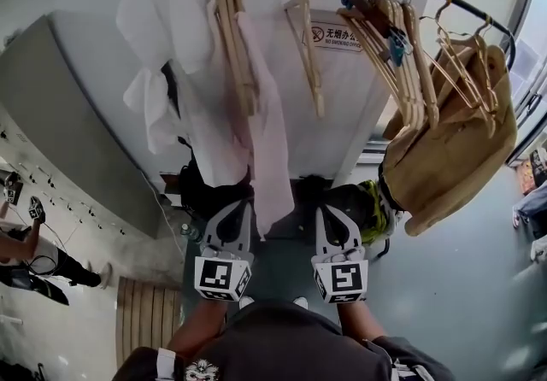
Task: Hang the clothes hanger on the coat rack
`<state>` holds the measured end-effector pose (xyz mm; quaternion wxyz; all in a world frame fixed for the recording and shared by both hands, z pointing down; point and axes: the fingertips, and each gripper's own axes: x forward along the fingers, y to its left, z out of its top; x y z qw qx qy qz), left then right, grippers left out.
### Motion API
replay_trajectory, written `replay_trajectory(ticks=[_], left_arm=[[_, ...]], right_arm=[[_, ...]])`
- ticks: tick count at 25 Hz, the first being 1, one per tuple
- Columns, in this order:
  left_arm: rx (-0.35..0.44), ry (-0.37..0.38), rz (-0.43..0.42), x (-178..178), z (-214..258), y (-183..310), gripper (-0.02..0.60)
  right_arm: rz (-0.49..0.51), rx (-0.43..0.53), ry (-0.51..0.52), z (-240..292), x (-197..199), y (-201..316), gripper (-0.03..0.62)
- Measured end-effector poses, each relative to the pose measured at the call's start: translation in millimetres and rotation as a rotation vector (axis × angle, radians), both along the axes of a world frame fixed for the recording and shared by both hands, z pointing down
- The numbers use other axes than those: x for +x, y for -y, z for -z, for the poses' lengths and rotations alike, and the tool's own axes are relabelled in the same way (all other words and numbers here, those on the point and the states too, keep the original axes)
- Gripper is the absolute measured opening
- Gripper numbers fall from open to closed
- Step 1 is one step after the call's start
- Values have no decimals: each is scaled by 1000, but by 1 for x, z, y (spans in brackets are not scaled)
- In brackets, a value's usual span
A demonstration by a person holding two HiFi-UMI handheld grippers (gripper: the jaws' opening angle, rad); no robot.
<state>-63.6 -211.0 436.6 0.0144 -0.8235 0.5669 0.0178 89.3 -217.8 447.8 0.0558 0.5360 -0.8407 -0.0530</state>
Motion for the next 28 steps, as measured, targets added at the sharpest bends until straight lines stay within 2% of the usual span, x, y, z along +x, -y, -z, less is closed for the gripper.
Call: replay_trajectory(ticks=[6,14,28], left_arm=[[4,5,7,0,0,0,9],[6,22,-26,15,-3,-2,9],[-10,29,-41,16,-6,-5,9]], right_arm=[[-11,-2,-14,-1,1,3,14],[4,32,-14,9,-5,7,14],[40,1,-22,4,-19,4,14]])
